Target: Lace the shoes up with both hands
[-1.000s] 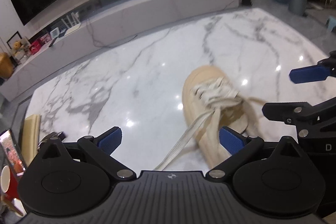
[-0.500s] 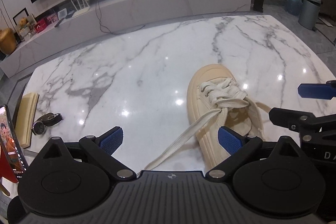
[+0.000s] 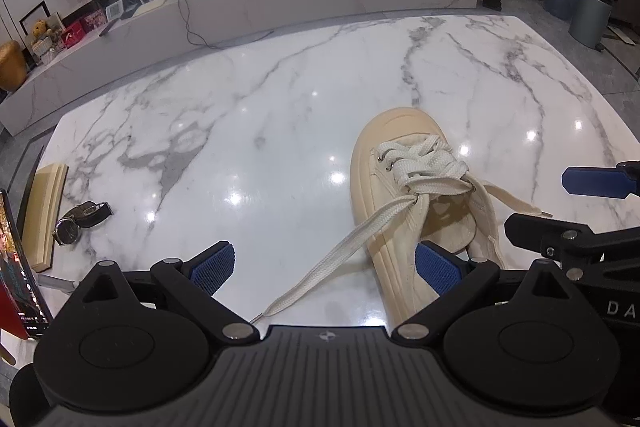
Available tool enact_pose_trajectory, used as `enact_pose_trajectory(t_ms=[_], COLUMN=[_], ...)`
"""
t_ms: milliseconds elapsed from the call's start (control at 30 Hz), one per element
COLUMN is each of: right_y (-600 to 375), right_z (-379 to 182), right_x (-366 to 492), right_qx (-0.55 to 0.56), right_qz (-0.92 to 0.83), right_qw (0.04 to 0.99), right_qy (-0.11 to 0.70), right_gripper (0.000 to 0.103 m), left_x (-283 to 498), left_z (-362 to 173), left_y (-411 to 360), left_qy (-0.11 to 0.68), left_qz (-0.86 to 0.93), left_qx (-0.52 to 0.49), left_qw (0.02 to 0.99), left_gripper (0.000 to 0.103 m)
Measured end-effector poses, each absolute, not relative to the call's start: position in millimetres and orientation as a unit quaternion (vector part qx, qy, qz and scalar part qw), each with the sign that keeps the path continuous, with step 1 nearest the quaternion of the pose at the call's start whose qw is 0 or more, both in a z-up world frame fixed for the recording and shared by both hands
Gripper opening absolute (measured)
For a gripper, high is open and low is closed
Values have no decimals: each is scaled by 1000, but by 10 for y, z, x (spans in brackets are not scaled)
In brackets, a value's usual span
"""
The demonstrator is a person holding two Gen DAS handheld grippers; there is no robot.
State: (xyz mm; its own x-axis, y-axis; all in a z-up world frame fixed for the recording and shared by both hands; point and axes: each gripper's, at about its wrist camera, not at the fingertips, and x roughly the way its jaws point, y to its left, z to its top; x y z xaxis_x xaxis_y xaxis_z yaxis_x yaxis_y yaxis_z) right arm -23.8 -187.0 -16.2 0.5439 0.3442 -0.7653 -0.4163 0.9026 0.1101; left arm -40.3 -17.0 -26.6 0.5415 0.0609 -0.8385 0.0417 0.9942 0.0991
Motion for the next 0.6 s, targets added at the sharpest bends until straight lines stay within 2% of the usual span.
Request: enact_pose_trajectory(t_ms=[600], right_y=[-1848], right_z=[-166], right_x=[-241], right_qx=[-50], right_qz=[223], right_qw=[875], right_qy=[428], right_gripper=[63], left_x=[-404], left_z=[-288], left_y=[-173], left_qy=[486], left_qz=[6], left_qx=[53], left_qw=[872], left_gripper=[98])
